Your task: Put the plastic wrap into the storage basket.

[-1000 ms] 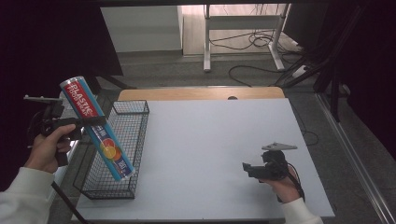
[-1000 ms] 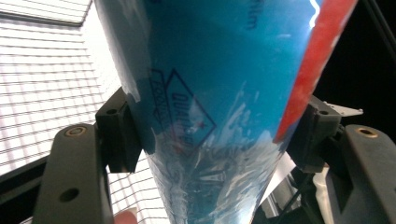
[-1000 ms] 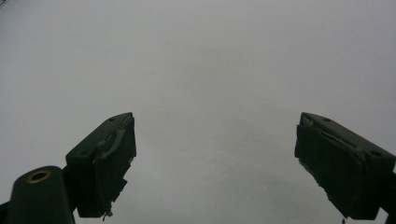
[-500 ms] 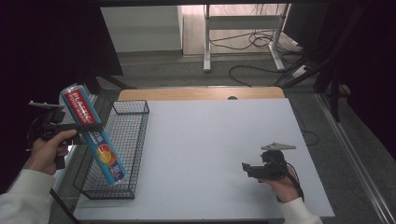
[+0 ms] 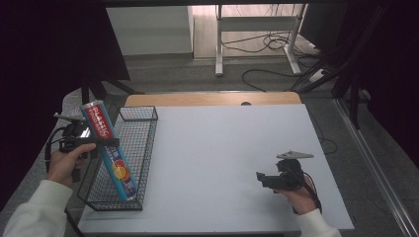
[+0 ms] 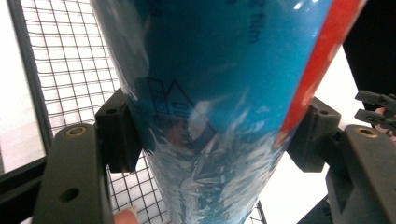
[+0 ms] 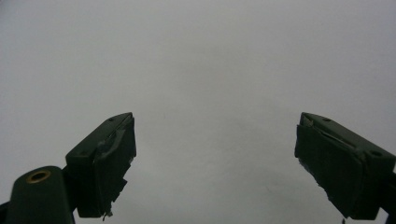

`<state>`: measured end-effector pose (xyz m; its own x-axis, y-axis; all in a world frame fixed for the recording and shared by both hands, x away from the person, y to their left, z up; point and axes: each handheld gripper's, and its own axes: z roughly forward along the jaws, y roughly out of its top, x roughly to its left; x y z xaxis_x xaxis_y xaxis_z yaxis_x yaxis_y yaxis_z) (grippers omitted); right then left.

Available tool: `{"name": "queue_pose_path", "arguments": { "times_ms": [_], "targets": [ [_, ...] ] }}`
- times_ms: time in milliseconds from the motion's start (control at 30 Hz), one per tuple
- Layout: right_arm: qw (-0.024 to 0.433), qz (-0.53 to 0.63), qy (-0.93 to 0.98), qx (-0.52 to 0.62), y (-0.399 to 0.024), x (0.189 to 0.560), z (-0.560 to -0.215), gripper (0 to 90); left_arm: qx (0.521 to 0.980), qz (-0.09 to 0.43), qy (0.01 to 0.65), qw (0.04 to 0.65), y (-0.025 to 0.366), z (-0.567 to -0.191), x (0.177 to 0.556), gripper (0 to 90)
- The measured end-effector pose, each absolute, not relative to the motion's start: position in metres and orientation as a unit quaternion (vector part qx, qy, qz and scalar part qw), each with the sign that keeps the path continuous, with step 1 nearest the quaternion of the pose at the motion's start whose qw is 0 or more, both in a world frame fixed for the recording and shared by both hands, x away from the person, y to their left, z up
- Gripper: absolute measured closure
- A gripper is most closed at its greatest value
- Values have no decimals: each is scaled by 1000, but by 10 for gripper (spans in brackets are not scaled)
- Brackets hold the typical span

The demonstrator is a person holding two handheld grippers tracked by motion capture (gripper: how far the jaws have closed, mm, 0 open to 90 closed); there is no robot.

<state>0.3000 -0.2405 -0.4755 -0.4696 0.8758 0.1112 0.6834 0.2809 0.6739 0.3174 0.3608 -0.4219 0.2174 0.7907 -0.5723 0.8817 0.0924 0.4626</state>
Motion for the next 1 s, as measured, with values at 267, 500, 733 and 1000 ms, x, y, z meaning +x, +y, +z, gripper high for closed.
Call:
{"name": "queue_pose_path", "arguments": {
  "times_ms": [267, 500, 733, 1000],
  "targets": [
    [141, 337, 787, 498, -240, 300, -477, 125, 665, -61, 632, 393, 353, -430, 325, 318],
    [142, 337, 786, 498, -240, 301, -477, 125, 651, -54, 657, 376, 344, -437, 339, 316],
    [143, 337, 786, 499, -242, 302, -478, 125, 641, -46, 679, 356, 333, -449, 355, 316],
    [142, 337, 787, 497, -242, 304, -479, 125, 650, -1, 702, 291, 312, -457, 374, 311]
  ]
}}
